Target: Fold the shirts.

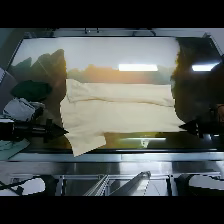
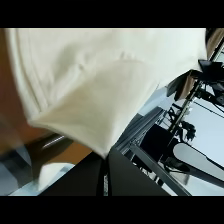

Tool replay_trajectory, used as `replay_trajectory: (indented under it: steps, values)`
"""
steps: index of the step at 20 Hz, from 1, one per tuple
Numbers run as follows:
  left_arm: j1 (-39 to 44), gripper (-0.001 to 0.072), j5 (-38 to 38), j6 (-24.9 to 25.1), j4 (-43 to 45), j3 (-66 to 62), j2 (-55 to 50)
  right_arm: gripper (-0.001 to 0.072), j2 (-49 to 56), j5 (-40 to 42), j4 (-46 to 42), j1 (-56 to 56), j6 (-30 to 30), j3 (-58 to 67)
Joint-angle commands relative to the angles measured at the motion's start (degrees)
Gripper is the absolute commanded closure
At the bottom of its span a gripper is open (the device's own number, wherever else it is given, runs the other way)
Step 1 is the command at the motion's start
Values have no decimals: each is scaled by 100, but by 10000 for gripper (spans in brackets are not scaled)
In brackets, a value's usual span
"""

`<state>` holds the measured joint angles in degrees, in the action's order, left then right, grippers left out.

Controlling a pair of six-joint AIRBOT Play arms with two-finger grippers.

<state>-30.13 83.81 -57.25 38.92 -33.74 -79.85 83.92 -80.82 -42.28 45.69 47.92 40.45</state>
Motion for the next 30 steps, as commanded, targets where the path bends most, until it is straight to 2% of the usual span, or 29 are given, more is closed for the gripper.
replay_trajectory:
  steps: [1, 6, 9, 11, 12, 17, 19, 25, 30]
  values:
    - [-238, 676, 293, -236, -111, 236, 636, 693, -212, -52, -190, 216, 184, 4]
    - [-238, 675, 389, -243, -914, -42, 1421, 693, -424, -175, -39, 212, 225, 15]
    - [-111, 675, 391, -286, -1058, -431, 1394, 693, -431, -186, 1373, 133, -306, 17]
    - [155, 675, 387, -286, -1056, -809, 1021, 693, -431, 81, 2240, -190, -636, 22]
    - [330, 675, 374, -289, -1056, -1038, 748, 693, -431, 361, 2369, -431, -691, 33]
    - [927, 676, 96, -402, -1058, -2697, -767, 693, -422, 2323, 2522, -1480, -765, 157]
    - [990, 675, 87, -520, -1047, -3412, -1322, 693, -417, 2811, 2566, -1598, -767, 267]
    - [1257, 676, 127, -739, -1043, -5012, -2905, 692, 195, 3115, 2881, -1882, -1403, 525]
    - [1349, 693, 664, -1161, -721, -6015, -3753, 681, 739, 3117, 2946, -2035, -1762, 529]
